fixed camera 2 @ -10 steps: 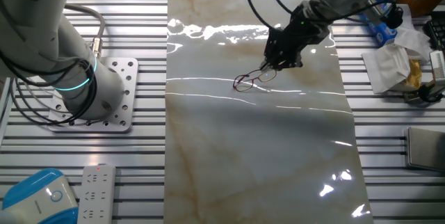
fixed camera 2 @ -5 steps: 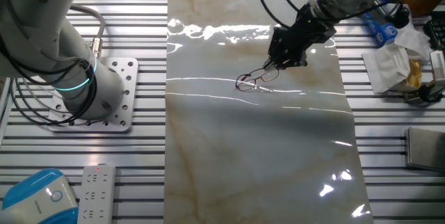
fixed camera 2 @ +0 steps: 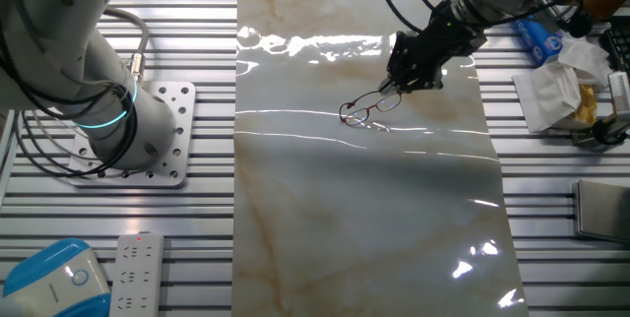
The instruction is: Unfold the leg of the glasses (with one hand)
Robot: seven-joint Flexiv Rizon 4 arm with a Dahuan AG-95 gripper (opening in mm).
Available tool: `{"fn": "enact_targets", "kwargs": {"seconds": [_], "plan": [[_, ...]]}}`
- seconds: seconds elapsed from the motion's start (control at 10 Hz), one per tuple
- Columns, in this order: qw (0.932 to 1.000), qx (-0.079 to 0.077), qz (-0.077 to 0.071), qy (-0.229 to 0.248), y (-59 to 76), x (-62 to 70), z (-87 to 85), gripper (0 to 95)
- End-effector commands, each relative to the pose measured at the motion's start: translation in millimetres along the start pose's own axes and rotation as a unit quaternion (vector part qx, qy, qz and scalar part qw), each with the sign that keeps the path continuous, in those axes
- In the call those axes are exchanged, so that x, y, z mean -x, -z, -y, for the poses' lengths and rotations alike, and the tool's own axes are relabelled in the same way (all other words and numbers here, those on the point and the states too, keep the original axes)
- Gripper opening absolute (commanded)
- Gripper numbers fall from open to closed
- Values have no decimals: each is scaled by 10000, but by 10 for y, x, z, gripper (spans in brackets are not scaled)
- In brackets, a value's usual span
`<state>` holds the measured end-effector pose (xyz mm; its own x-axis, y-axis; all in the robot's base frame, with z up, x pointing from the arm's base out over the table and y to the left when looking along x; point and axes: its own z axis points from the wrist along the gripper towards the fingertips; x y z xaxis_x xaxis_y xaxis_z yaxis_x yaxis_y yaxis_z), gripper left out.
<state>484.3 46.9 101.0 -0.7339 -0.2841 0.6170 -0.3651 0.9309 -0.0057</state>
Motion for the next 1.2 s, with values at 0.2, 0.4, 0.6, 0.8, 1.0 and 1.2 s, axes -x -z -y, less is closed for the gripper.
{"fn": "enact_targets", "kwargs": {"seconds": [0.2, 0.4, 0.6, 0.8, 1.0, 1.2], "plan": [[10000, 33, -50, 16, 10, -108, 29, 0], [9998, 88, -165, 15, 14, -214, 76, 0], [9996, 117, -245, -16, 30, -272, 74, 0], [9994, 123, -310, -33, 54, -320, 47, 0], [9992, 143, -357, -63, 79, -386, 19, 0], [9990, 165, -415, -99, 95, -444, 3, 0]]}}
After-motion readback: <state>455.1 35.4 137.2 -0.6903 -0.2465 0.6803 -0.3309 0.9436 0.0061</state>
